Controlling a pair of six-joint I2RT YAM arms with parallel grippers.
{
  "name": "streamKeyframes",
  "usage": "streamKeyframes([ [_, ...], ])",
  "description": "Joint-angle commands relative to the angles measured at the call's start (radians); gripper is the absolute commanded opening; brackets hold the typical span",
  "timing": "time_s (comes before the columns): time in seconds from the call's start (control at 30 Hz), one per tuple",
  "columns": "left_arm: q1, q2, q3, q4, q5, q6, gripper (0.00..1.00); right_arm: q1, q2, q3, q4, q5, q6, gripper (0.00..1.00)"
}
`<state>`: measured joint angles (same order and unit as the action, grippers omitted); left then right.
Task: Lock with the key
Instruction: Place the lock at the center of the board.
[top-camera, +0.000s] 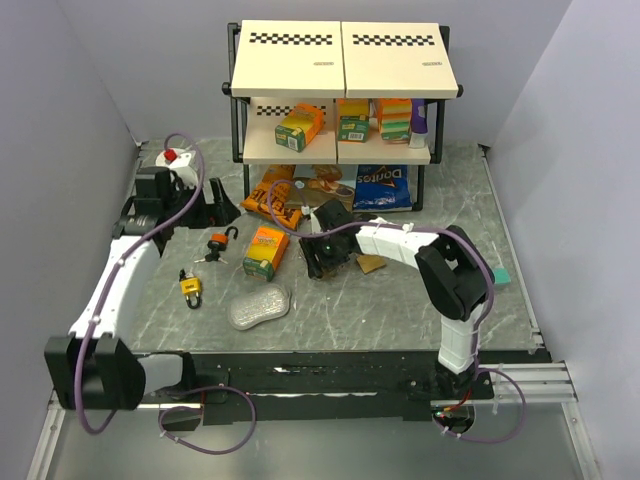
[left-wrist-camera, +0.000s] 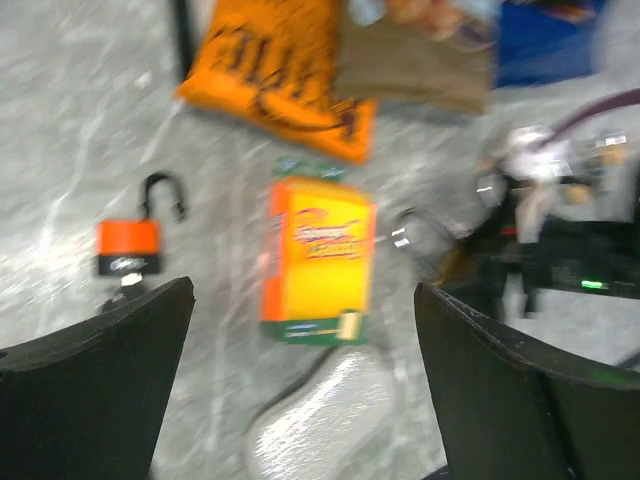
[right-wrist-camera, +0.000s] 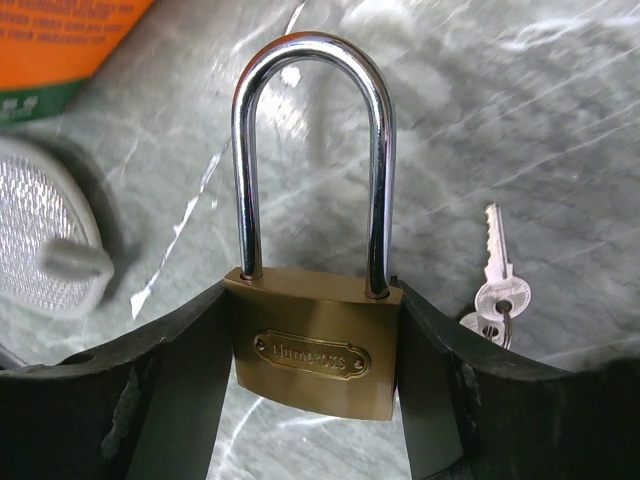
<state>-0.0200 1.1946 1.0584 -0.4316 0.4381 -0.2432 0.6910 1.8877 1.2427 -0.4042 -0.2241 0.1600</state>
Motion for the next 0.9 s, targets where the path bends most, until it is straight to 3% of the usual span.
streamKeyframes([
  [0.0,0.015,0.092,0.081,-0.099,-0.117,0.071,0.96,0.008,0.011,0.061,0.048,0.045,0.072,0.62],
  [0.23,0.052,0.232,0.147,-0.147,-0.213,0.133,0.96,0.008,0.045,0.069,0.065,0.072,0.104,0.68],
  [0.47,0.072,0.373,0.156,-0.170,-0.246,0.220,0.96,0.013,0.051,0.107,0.044,0.051,0.102,0.94],
  [0.57,0.072,0.442,0.175,-0.156,-0.245,0.272,0.99,0.013,0.028,0.112,0.036,0.039,0.081,0.95],
  [0.87,0.028,0.634,0.252,-0.142,-0.314,0.271,0.87,-0.001,-0.201,-0.008,0.106,-0.015,-0.065,0.98],
])
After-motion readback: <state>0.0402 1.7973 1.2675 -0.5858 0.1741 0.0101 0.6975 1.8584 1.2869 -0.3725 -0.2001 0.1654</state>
